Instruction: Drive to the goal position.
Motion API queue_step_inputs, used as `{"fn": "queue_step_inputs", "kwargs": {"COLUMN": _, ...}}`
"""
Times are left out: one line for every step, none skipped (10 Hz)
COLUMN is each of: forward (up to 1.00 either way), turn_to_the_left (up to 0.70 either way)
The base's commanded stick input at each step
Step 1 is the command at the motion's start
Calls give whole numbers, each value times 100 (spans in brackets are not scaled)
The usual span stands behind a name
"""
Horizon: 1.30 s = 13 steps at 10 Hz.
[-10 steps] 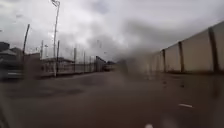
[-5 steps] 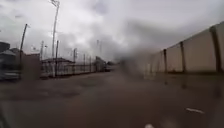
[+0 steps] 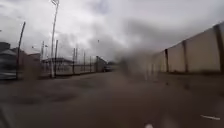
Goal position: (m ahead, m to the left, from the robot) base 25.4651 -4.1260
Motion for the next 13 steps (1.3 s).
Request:
{"fn": "queue_step_inputs", "kwargs": {"forward": 50, "turn_to_the_left": 2}}
{"fn": "queue_step_inputs", "kwargs": {"forward": 50, "turn_to_the_left": 2}}
{"fn": "queue_step_inputs", "kwargs": {"forward": 50, "turn_to_the_left": 2}}
{"fn": "queue_step_inputs", "kwargs": {"forward": 50, "turn_to_the_left": 2}}
{"fn": "queue_step_inputs", "kwargs": {"forward": 50, "turn_to_the_left": 2}}
{"fn": "queue_step_inputs", "kwargs": {"forward": 50, "turn_to_the_left": 2}}
{"fn": "queue_step_inputs", "kwargs": {"forward": 50, "turn_to_the_left": 2}}
{"fn": "queue_step_inputs", "kwargs": {"forward": 50, "turn_to_the_left": 2}}
{"fn": "queue_step_inputs", "kwargs": {"forward": 50, "turn_to_the_left": 2}}
{"fn": "queue_step_inputs", "kwargs": {"forward": 50, "turn_to_the_left": 2}}
{"fn": "queue_step_inputs", "kwargs": {"forward": 50, "turn_to_the_left": 2}}
{"fn": "queue_step_inputs", "kwargs": {"forward": 50, "turn_to_the_left": 2}}
{"fn": "queue_step_inputs", "kwargs": {"forward": 50, "turn_to_the_left": 2}}
